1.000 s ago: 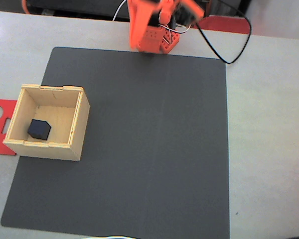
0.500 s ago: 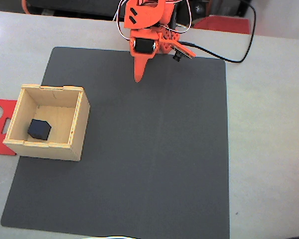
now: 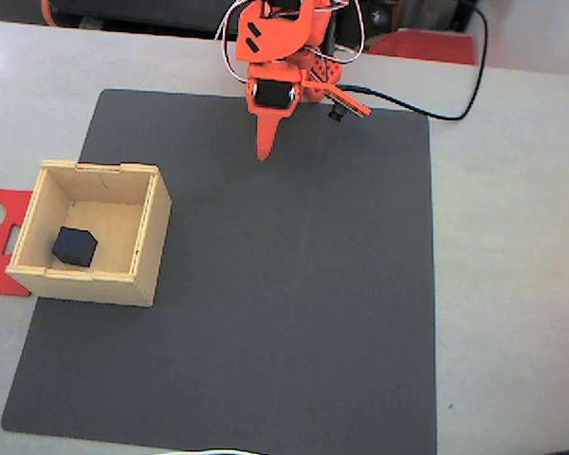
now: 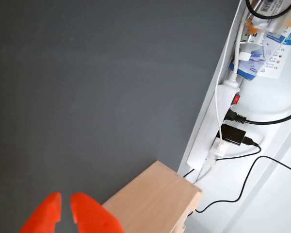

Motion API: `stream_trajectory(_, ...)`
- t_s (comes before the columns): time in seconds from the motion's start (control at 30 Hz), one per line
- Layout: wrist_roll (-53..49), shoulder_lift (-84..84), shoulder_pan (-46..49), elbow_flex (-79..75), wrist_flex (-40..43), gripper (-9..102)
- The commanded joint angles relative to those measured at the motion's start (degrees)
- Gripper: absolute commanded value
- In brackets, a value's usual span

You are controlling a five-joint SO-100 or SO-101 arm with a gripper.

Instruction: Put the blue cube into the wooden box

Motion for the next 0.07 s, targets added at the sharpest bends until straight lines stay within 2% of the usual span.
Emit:
stream_trajectory(0.0, 0.4, 0.9, -0.3, -0.3, -0.5, 0)
stream_trajectory(0.03, 0.4, 0.9, -0.3, -0.3, -0.5, 0)
